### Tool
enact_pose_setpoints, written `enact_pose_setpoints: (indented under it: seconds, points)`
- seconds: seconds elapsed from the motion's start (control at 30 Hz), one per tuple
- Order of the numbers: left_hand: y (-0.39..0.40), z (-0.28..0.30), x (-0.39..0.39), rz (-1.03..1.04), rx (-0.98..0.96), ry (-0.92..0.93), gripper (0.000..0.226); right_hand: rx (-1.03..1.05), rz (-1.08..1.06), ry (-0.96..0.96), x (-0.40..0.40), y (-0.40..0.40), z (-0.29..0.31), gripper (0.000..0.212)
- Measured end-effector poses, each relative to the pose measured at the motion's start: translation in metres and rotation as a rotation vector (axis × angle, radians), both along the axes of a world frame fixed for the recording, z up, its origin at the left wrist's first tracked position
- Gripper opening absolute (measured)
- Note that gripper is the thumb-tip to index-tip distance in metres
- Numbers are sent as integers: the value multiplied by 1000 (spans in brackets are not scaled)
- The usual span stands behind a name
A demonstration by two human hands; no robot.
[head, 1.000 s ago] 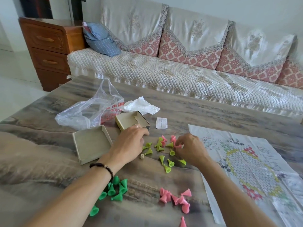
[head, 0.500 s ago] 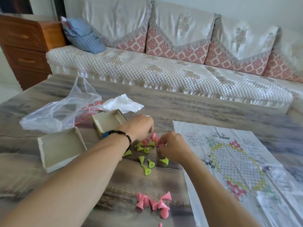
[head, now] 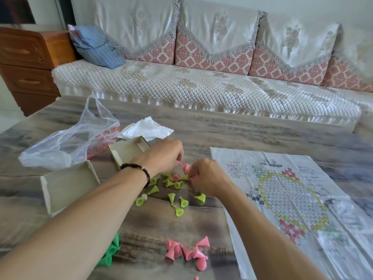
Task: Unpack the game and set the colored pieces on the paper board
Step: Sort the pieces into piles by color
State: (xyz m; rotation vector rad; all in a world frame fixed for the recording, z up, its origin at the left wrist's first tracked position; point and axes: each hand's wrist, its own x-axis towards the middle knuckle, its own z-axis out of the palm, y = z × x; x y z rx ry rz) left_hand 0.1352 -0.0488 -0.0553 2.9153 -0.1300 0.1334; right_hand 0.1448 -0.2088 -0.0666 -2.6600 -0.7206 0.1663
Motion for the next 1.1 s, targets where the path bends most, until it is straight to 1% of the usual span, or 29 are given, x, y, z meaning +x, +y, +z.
enact_pose_setpoints:
  seconds: [0.07,0.17,0.33,0.47,0.7,0.8,0.83,0.9,0.97,1.1]
  points:
    - [0,6,-13,-16,-63,-23,11,37,-17,-11,-3,1,2,24]
    - [-5,11,-38,-54,-110,-26,15,78,-19,-26,-12,-4,8,28]
    - [-19,9,-86,-104,-193,40,12,157,-25,-14,-38,-24,18,24]
    - [-30,-3,-108,-147,-233,82,11,219,-42,0,-73,-48,16,21]
    - [-47,-12,-125,-190,-294,158,10,133,-67,74,-122,-81,9,21]
    - [-50,-14,-131,-203,-320,240,7,103,-72,101,-132,-84,5,22]
    - [-51,-15,-133,-207,-327,261,8,102,-74,107,-134,-83,4,21]
    - [-51,-13,-135,-212,-291,235,14,116,-83,102,-137,-82,1,20]
    - [-47,-10,-137,-220,-293,212,20,124,-80,111,-140,-83,0,24]
    - [-31,-5,-143,-193,-348,220,27,81,-21,182,-145,-87,3,52]
